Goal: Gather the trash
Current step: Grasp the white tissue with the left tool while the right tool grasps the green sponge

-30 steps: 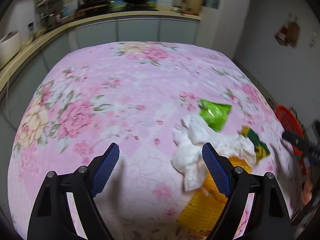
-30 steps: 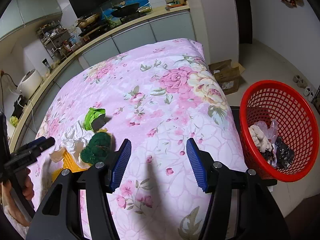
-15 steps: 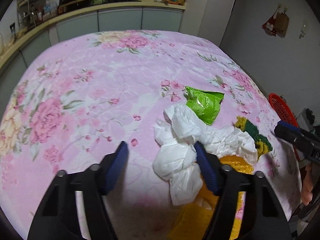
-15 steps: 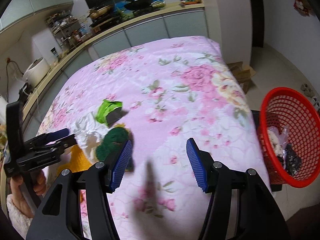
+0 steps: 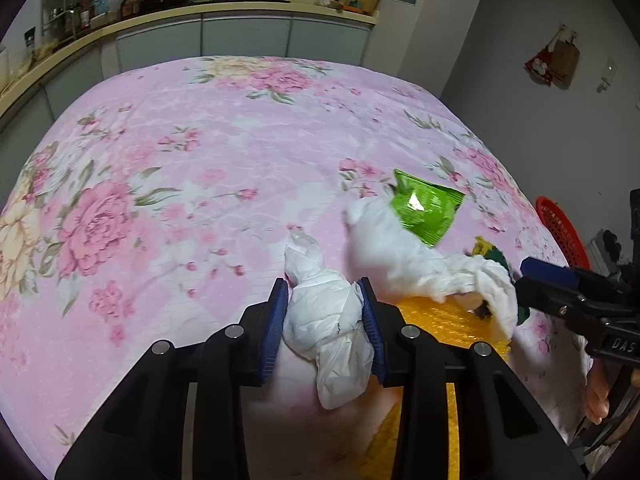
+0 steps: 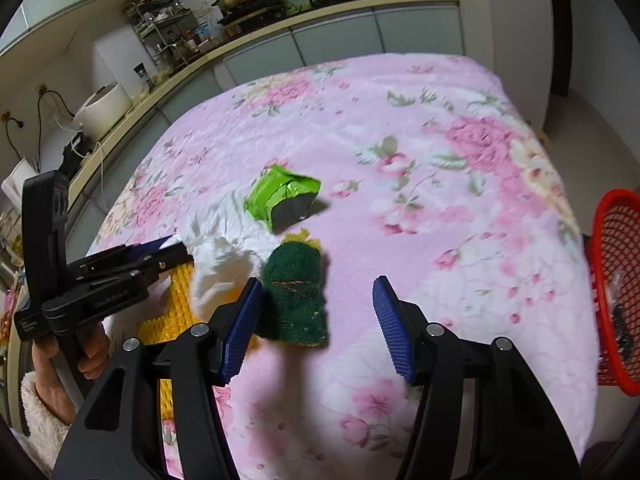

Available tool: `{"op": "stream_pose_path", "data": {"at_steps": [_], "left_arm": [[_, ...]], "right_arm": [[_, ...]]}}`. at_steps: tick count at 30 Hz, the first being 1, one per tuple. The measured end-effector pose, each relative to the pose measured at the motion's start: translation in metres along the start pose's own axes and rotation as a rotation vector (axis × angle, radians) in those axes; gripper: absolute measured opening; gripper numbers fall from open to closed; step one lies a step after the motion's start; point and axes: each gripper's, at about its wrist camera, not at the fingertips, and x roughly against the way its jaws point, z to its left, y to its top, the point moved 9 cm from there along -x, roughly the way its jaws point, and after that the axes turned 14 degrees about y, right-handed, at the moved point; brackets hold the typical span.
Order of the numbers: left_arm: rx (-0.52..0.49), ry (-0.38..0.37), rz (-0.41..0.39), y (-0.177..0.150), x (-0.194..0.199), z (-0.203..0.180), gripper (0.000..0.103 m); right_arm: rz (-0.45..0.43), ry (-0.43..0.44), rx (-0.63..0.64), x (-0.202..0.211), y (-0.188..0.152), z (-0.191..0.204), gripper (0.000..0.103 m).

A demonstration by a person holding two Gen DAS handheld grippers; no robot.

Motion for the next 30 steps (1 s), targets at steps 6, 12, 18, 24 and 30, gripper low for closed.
{"op": "stream_pose_path", "data": {"at_steps": [6, 12, 18, 24, 30], "left_arm": [[0.030, 0.053, -0.011, 0.000, 0.006, 0.022, 0.034], [0.076, 0.078, -0.007, 0.001, 0.006, 0.039, 0.034], [0.069, 0.088, -0.008, 0.000, 0.007, 0.039, 0.034], [0.077, 0.100, -0.011, 0.000, 0.009, 0.041, 0.034], [0.073, 0.118, -0.022, 0.001, 0.012, 0.040, 0.034]], "right_arm": [[0.011, 0.026, 0.000, -0.003, -0.001, 0.007, 0.056], [0.010, 0.036, 0.024, -0.003, -0.001, 0.016, 0.056], [0.039, 0.026, 0.026, -0.019, -0.003, 0.011, 0.056], [0.044, 0.045, 0.030, -0.020, -0.005, 0.011, 0.041], [0.020, 0.015, 0.042, -0.011, -0.003, 0.009, 0.040]]}}
